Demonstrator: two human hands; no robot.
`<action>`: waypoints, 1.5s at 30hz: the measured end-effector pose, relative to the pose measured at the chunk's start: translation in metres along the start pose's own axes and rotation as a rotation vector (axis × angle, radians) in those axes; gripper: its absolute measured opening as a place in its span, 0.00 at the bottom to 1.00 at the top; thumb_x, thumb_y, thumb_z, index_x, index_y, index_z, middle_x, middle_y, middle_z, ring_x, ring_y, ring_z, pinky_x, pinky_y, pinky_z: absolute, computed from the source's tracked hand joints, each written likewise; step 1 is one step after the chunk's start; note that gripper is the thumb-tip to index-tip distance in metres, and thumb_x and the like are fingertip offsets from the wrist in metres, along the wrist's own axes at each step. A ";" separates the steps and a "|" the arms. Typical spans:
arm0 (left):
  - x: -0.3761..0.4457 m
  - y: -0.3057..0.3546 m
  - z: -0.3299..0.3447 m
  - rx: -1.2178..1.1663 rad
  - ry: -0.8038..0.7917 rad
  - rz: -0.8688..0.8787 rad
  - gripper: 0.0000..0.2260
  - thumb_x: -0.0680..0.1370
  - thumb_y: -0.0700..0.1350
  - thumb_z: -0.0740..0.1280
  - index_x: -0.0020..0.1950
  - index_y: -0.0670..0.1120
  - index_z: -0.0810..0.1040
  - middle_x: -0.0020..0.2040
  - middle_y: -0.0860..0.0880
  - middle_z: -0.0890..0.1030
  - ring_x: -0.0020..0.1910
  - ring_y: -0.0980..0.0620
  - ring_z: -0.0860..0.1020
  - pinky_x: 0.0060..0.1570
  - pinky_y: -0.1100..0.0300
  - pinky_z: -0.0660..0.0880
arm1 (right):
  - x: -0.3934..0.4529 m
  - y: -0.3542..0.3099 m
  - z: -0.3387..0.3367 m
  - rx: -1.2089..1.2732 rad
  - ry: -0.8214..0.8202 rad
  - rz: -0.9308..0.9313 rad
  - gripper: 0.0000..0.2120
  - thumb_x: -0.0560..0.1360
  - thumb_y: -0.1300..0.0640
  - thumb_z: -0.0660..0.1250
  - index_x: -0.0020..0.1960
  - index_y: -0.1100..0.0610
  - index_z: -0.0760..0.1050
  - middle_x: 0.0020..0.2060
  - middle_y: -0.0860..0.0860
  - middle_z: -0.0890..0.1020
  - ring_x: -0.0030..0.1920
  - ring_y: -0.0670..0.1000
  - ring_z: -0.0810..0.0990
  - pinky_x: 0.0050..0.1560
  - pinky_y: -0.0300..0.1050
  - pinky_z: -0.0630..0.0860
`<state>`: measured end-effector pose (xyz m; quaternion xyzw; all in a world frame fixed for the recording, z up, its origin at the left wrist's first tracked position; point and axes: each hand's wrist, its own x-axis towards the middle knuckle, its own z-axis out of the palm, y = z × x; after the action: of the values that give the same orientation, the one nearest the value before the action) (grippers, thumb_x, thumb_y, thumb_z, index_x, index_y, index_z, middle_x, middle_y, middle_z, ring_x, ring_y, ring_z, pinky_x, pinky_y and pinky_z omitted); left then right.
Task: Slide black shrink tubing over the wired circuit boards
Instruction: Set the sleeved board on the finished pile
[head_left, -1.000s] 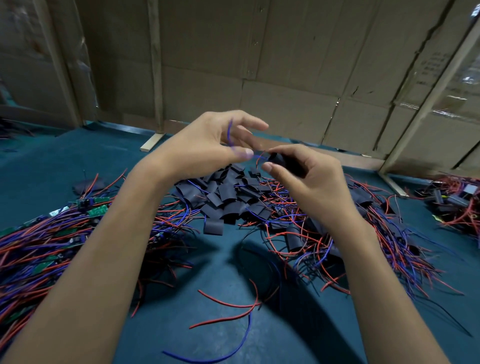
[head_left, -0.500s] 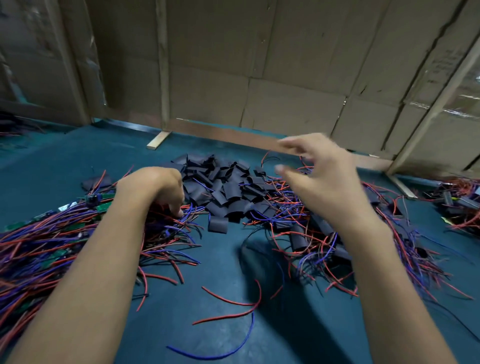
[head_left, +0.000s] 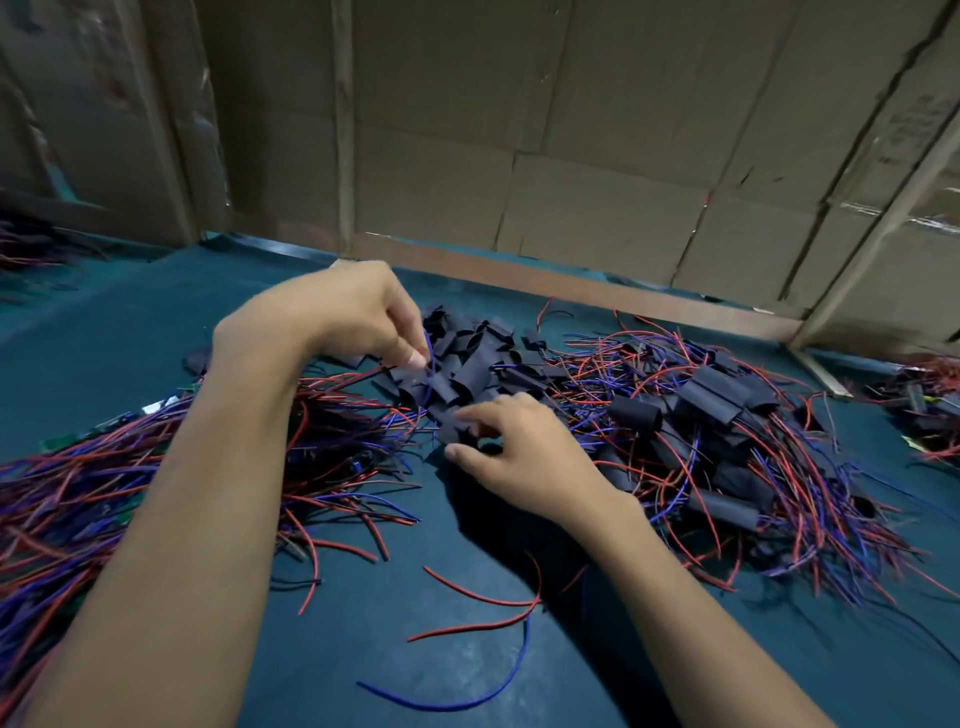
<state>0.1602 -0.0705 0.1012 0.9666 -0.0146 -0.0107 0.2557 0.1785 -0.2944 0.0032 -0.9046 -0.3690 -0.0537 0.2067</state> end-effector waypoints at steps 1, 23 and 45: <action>-0.002 0.003 -0.003 0.005 0.012 0.018 0.04 0.71 0.49 0.79 0.38 0.57 0.86 0.35 0.56 0.85 0.39 0.55 0.82 0.44 0.57 0.77 | 0.001 0.000 -0.004 0.069 0.038 0.015 0.21 0.76 0.45 0.73 0.66 0.53 0.80 0.53 0.52 0.83 0.56 0.54 0.77 0.57 0.45 0.72; -0.011 0.093 0.014 -0.663 0.534 0.480 0.12 0.78 0.44 0.73 0.60 0.43 0.81 0.43 0.45 0.86 0.36 0.56 0.82 0.38 0.57 0.81 | -0.007 -0.014 -0.082 1.389 0.184 -0.136 0.11 0.73 0.69 0.70 0.55 0.66 0.82 0.47 0.62 0.86 0.41 0.55 0.87 0.34 0.43 0.80; 0.011 0.066 0.035 -0.893 -0.133 0.385 0.06 0.79 0.36 0.69 0.55 0.36 0.80 0.49 0.38 0.85 0.47 0.42 0.86 0.45 0.51 0.83 | -0.020 0.020 -0.133 1.417 0.632 0.027 0.13 0.78 0.67 0.67 0.62 0.67 0.76 0.54 0.63 0.82 0.52 0.63 0.85 0.41 0.50 0.83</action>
<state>0.1686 -0.1452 0.1035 0.7393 -0.2035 -0.0302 0.6412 0.1847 -0.3750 0.1125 -0.5028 -0.2277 -0.0578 0.8319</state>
